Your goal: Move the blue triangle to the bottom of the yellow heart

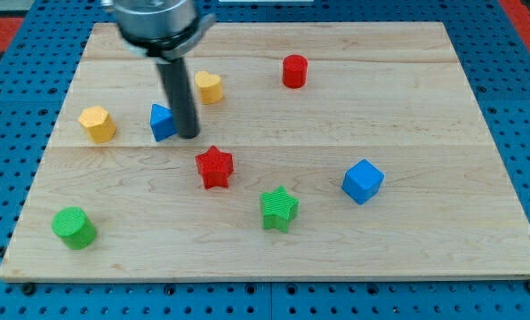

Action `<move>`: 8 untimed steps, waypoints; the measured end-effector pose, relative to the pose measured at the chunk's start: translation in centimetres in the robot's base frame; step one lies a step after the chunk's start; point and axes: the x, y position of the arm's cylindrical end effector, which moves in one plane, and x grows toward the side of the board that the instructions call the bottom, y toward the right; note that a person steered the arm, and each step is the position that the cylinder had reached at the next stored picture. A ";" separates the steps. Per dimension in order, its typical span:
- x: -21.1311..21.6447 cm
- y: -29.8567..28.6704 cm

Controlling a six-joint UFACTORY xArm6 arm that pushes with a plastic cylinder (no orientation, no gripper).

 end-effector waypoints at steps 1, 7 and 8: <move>2.6 -1.6; -0.6 -8.8; -2.7 -8.8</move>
